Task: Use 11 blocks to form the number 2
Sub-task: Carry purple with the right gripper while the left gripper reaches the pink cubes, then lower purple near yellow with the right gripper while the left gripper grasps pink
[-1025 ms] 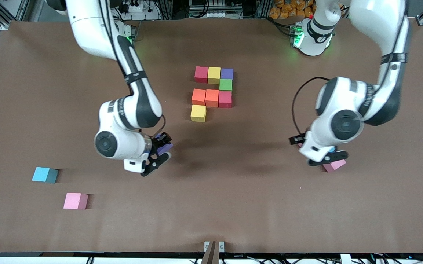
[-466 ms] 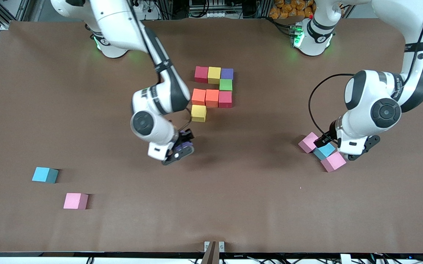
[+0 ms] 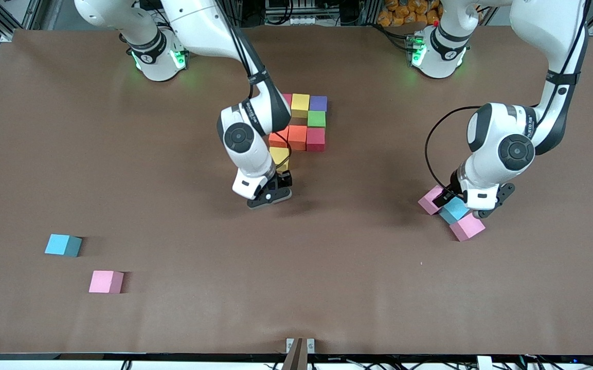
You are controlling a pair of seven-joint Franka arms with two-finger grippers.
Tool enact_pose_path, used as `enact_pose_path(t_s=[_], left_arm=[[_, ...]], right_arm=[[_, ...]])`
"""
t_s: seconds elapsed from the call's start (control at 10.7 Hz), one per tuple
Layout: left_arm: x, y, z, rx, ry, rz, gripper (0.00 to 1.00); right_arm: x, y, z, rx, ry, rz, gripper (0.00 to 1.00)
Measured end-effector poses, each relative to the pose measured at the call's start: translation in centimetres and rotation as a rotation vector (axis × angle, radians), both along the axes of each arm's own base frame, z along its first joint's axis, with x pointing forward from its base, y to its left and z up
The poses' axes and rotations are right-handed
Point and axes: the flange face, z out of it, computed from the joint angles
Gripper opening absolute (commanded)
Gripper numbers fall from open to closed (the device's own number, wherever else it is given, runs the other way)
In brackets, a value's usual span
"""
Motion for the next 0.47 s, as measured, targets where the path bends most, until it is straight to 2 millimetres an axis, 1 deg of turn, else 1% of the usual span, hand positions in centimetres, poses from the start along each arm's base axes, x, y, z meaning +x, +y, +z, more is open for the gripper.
enact_pose_path(t_s=[0.28,0.47], left_arm=[[-0.2,0.1,-0.5,0.001,-0.009,0.033,1.0],[-0.6,0.1,-1.6,-0.005,-0.024,0.05,1.0]], right_arm=[[-2.0,0.3,-1.1,-0.023,0.028,-0.143,0.03],[-3.0,1.2,-1.3,-0.026,0.042,-0.199,0.03]])
